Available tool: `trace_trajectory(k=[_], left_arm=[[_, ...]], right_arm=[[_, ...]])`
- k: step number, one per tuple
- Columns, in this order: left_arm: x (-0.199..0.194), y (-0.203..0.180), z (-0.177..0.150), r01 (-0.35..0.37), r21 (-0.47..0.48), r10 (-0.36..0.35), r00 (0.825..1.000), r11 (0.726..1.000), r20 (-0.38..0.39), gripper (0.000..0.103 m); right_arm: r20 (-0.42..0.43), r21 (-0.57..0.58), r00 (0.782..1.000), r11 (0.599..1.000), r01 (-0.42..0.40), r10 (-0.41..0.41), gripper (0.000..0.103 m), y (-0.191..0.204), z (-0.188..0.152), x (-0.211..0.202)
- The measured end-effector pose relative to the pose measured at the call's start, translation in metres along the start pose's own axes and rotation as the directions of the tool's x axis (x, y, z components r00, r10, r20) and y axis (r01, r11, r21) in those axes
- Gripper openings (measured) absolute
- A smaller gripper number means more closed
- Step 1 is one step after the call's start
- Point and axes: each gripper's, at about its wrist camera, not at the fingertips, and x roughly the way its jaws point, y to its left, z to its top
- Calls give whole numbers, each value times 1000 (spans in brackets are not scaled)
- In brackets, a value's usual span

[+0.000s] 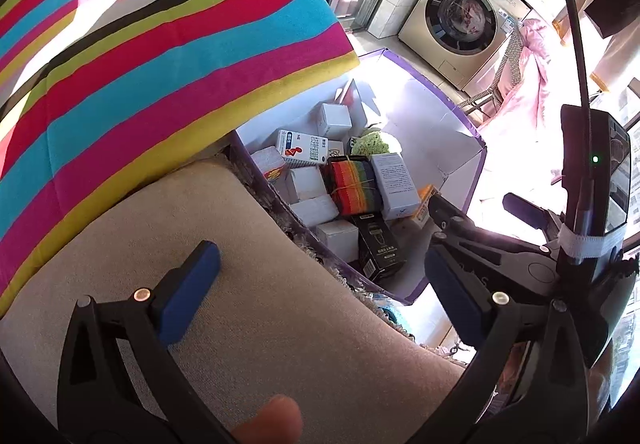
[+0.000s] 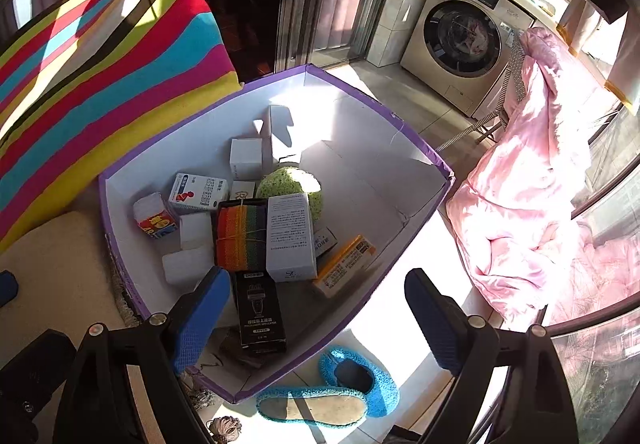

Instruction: Organize objects

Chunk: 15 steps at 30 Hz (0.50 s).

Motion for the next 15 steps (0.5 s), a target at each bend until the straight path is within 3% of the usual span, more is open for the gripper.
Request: trace_trajectory(k=[15], left_arm=[[11, -10, 1, 23, 13, -23, 999, 1000, -37, 102]], right_arm=[[-10, 8, 1000, 1000, 15, -15, 90, -8, -3, 3]])
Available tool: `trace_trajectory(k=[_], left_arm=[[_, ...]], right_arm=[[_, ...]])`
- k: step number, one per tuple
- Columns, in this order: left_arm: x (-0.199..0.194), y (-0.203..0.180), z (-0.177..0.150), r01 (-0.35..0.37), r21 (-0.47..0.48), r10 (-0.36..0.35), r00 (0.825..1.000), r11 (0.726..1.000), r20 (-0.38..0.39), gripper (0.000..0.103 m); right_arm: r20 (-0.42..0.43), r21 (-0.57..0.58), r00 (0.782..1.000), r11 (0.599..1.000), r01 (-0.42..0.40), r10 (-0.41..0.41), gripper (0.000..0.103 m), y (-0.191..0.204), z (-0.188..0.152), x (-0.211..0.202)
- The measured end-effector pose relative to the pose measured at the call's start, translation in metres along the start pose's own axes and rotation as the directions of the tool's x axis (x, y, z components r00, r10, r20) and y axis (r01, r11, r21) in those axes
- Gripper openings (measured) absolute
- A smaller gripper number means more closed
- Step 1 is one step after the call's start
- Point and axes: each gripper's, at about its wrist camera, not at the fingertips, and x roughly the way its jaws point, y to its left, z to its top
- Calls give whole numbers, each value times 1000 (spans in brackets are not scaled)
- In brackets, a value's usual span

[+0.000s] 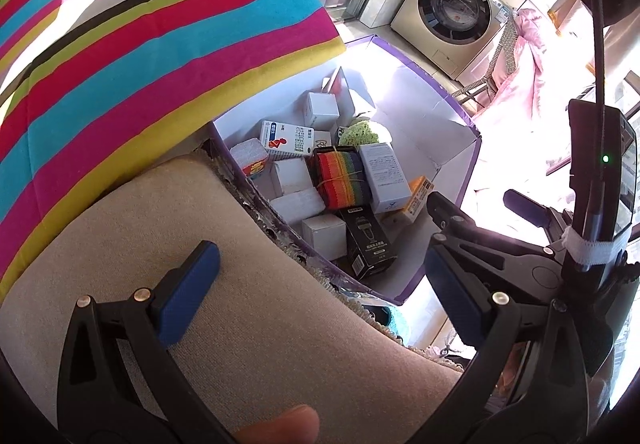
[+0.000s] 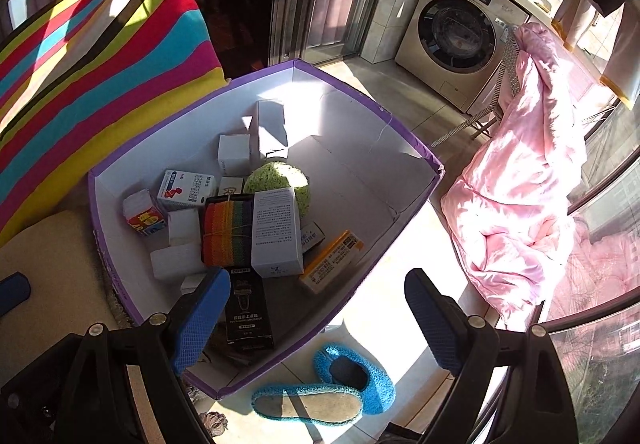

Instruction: Organize objects

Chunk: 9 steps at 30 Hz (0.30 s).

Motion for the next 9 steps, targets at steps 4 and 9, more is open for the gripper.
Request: trace_trajectory(k=[4, 9], left_arm=[[2, -1, 0, -9, 12, 9, 1000, 1000, -11, 102], [3, 0, -1, 17, 18, -16, 1000, 1000, -5, 102]], right_arm=[[-4, -1, 1000, 1000, 7, -7, 90, 0, -1, 1], [-9, 3, 1000, 1000, 4, -4, 90, -2, -2, 3]])
